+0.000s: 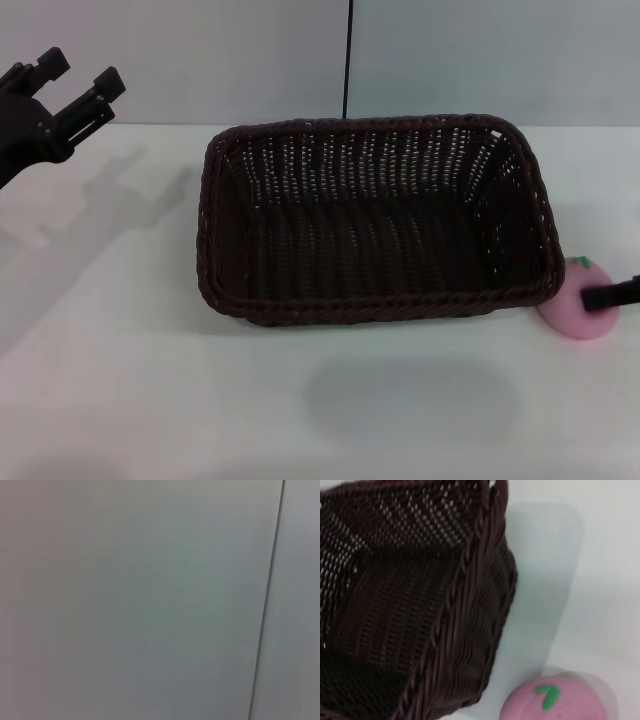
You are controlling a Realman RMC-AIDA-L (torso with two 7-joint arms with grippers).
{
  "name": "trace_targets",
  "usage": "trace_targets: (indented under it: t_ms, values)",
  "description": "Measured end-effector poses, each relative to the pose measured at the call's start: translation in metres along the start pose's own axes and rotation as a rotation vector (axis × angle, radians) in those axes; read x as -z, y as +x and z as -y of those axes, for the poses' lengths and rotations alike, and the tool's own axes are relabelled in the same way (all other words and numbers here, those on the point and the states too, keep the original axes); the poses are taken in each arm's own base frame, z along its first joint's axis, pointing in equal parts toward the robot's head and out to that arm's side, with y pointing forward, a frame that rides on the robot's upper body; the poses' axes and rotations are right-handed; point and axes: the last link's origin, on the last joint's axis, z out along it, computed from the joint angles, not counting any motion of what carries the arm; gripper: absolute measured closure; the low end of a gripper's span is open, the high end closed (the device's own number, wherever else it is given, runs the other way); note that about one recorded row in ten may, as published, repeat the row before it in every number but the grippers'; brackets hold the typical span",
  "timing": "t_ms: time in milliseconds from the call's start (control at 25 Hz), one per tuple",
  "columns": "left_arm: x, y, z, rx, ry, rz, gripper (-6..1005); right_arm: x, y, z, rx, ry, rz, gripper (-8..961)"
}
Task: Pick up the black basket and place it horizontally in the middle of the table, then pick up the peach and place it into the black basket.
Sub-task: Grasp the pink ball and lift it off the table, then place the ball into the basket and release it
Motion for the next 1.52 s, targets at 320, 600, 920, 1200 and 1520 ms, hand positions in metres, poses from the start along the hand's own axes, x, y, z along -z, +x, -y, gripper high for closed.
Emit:
trace_targets:
  t_ms: [320,600,920,1200,1520]
  values:
    - [-0.001,0.000,0.000,0.002,0.000,-0.002,216,0.025,-0.006,0.002,-0.005,-0.001,0.090,771]
    - [0.000,-0.001,0.000,0.007,0.000,0.000,216,0.078,-0.012,0.002,-0.007,0.081,0.224,831]
    - [0.007,-0.014,-0.002,0.037,0.002,0.016,216,0.131,-0.035,-0.062,0.194,0.060,0.375,877]
    - [0.013,-0.019,-0.003,0.032,0.013,0.005,216,0.079,-0.069,-0.096,0.303,-0.152,0.284,905]
    - [0.024,-0.025,-0.002,0.035,0.032,-0.036,216,0.006,-0.093,-0.104,0.311,-0.380,0.221,901]
